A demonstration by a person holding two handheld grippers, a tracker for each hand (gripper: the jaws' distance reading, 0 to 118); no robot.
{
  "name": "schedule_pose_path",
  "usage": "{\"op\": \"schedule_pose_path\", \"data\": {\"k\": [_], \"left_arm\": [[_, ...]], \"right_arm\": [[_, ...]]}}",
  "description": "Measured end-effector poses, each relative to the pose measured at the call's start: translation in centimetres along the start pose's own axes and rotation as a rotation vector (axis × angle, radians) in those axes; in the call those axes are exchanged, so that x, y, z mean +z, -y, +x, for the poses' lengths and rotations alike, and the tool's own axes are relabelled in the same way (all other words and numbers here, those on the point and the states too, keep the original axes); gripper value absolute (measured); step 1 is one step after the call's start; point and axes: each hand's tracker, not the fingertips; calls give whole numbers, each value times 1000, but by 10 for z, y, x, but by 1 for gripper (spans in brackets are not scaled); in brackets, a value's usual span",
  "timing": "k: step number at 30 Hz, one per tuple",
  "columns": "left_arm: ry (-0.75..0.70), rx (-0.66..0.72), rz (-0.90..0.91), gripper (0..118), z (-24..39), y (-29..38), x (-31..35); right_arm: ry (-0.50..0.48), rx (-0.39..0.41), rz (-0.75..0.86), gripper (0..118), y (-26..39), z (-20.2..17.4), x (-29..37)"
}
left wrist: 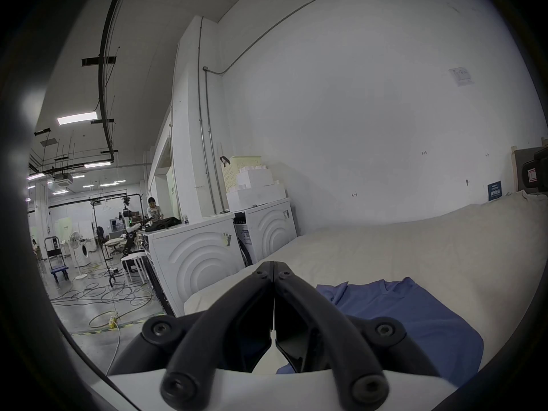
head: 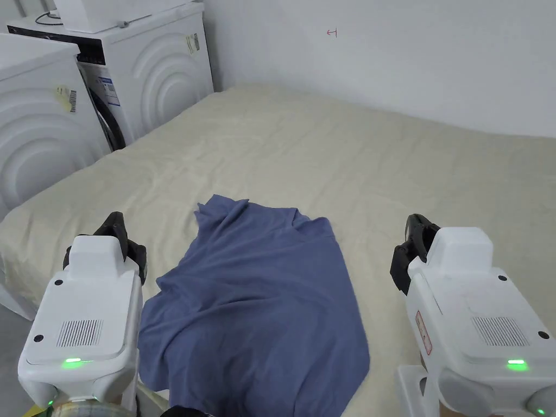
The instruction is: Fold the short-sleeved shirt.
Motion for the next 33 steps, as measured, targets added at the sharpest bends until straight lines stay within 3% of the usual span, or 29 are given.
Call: {"op": "schedule_pose_path", "data": {"k": [19, 25, 26, 28, 29, 30, 33], "left_arm": [[395, 133, -361, 0, 74, 16, -114], [488, 79, -698, 0, 119, 43, -170], [502, 84, -772, 3, 126, 50, -180], [489, 87, -858, 22, 135, 66, -195], [490, 67, -892, 36, 141, 72, -199], [485, 45, -905, 58, 146, 79, -202], [466, 40, -961, 89, 155, 100, -209]], "right_arm": [[100, 7, -55, 0, 12, 39, -17], [120, 12, -82, 0, 21, 49, -23], [124, 13, -88, 0, 23, 51, -24], [130, 10, -102, 0, 29, 54, -26], [133, 9, -109, 0, 32, 56, -27], [136, 9, -118, 0, 35, 58, -28], [146, 4, -143, 0, 42, 61, -31]]}}
